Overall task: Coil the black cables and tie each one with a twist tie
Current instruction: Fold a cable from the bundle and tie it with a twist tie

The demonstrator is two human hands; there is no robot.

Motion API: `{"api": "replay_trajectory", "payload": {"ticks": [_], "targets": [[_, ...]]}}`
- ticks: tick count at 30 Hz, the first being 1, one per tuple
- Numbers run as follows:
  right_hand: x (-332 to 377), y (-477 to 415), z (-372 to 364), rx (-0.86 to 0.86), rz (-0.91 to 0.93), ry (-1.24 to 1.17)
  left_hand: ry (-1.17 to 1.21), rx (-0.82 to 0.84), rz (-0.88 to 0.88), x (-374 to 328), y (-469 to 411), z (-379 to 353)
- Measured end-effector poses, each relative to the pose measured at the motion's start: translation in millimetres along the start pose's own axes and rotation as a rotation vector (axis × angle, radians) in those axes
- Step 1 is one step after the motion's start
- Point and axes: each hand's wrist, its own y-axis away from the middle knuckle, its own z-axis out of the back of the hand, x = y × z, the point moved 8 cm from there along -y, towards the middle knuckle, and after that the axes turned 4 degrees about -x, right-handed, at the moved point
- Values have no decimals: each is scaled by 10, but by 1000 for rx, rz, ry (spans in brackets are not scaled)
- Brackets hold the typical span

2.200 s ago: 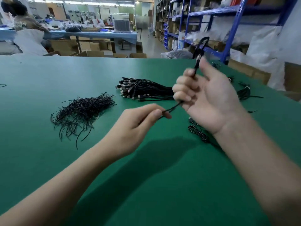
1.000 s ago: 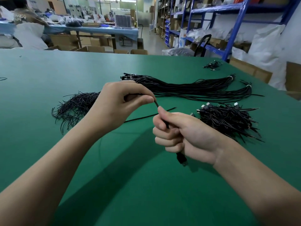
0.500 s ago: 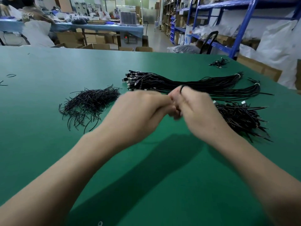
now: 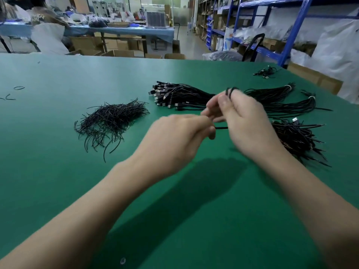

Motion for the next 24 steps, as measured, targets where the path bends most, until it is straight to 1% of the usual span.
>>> {"api": "replay_trajectory", "payload": {"ticks": [1,2,3,4,5,6,7,8,9,10,11,12,13,14,15,17,19,20,22,24], "targets": [[-47,46,-48,83,-15,100,-4,-71,-19,51,-69,153],[-110,107,-112,194,-80,78,23,-120,-25,117,-132,281],[-169,187,-195,325,-189,-59,87,-145,-13,186,-181,360],[-170,284,-294,465,-320,-298,180,-141,15,251,-216,362],[-84,365,-375,579,-430,-586,299,-118,57,300,-231,296],[39,388,-409,628,-479,-856,417,-100,108,329,-225,202],[140,349,-398,613,-467,-1057,505,-95,155,342,-211,101],[196,278,-366,541,-430,-1183,547,-89,195,331,-179,3],[191,199,-333,430,-400,-1219,546,-64,221,314,-136,-106],[163,129,-300,305,-369,-1173,508,-19,227,283,-89,-208],[123,73,-257,185,-315,-1032,442,33,214,243,-52,-286],[85,38,-202,80,-239,-807,354,86,187,195,-26,-329],[58,18,-137,-5,-150,-528,250,129,162,160,-15,-334],[49,16,-100,-54,-62,-262,133,166,139,130,-15,-310],[43,29,-104,-61,-2,-48,1,185,106,103,-32,-258],[-31,90,-178,19,22,218,-222,158,32,85,-90,-70],[-143,174,-273,137,-23,308,-230,102,-9,152,-142,128],[-185,221,-321,196,-60,294,-213,93,-25,194,-157,190],[-262,296,-424,307,-179,133,-163,101,-72,265,-175,201],[-340,370,-519,431,-350,-117,-113,108,-147,260,-161,159]]}}
